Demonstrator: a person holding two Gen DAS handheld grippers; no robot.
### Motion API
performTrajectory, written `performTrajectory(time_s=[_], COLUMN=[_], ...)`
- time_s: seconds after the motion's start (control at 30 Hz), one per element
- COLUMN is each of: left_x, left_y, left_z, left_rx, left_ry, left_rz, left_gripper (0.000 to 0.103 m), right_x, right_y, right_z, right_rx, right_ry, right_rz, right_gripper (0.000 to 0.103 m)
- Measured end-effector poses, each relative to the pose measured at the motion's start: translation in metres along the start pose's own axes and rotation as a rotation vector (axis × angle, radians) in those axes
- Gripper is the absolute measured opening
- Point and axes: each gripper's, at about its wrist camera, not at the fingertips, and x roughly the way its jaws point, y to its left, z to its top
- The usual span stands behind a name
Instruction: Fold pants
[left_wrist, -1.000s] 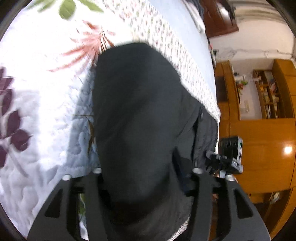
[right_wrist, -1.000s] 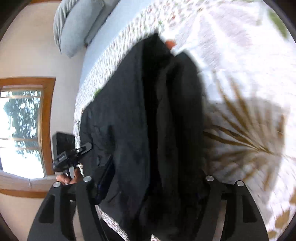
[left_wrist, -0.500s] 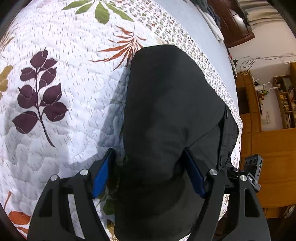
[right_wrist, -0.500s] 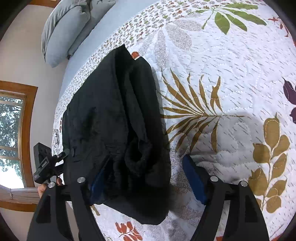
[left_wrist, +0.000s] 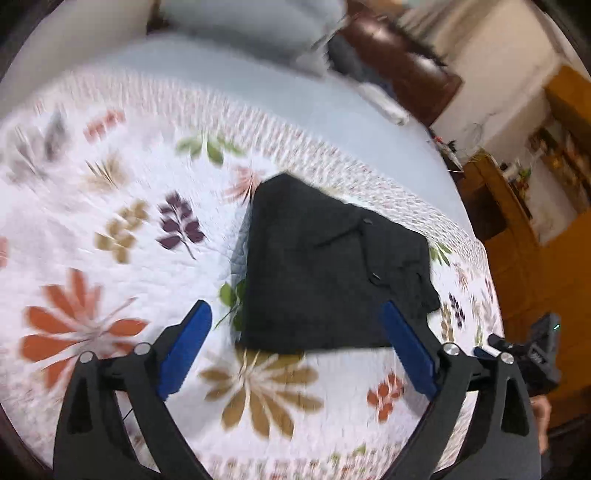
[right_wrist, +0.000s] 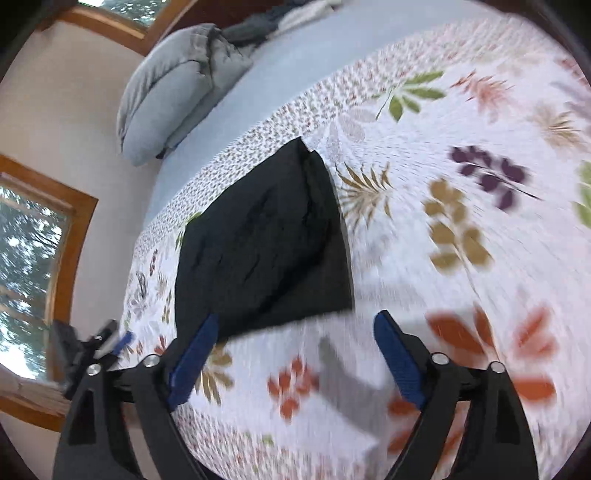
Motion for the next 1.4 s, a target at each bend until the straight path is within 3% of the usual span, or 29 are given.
performTrajectory(time_s=[0.13,0.3,0.37,0.57,0.7,0.83,0.97,1.2,1.4], left_x=[-0.088,-0.175,-0.203,-0.275,-0.317,-0.355,-0.381,-0.416,-0.424], left_y=[-0.045,-0.079,-0.089,-0.123,-0.141,-0.153,-0.169,-0.181,-0.180], left_z=[-0.044,-0.089,-0.104,-0.147,-0.167,-0.189,-0.211,-0.233,-0.236], left_rx=[0.125,0.162,0.158,0.174,0.186,0.186,0.249,0.268,0.271], left_ry=[-0.122,-0.221,-0.238,-0.266,-0.225,-0.258,-0.274,-0.327,-0.336], left_rz=[0.135,0.190,0.201,0.287,0.272,0.262,0.281,0.269,0.274], left_gripper=[0.100,0.100,0.100,0.100,0.100,0.100,0.100,0.100,0.100], right_x=[-0.057,-0.129,-0.163,-0.230,-0.269,-0.296,-0.315,-0.329,-0.319], right_y=[0.037,0.084,0.102,0.143,0.169,0.189,0.212,0.240,0.241], right_z=[-0.063,-0.143,-0.176,-0.231,-0.256,-0.272,-0.286,-0.309,-0.308], right_rx=[-0.095,-0.223,-0.262,-0.349,-0.394,-0.432,-0.472,-0.539,-0.533], right_ry=[-0.072,-0.189,-0.243,-0.309,-0.334,-0.360,-0.358,-0.407,-0.388], right_rz=[-0.082,-0.203,-0.236,-0.240,-0.188,-0.194,-0.192,-0.219,-0.214], right_gripper=[0.099,0.099,0.099,0.099,0.099,0.099,0.099,0.099,0.099])
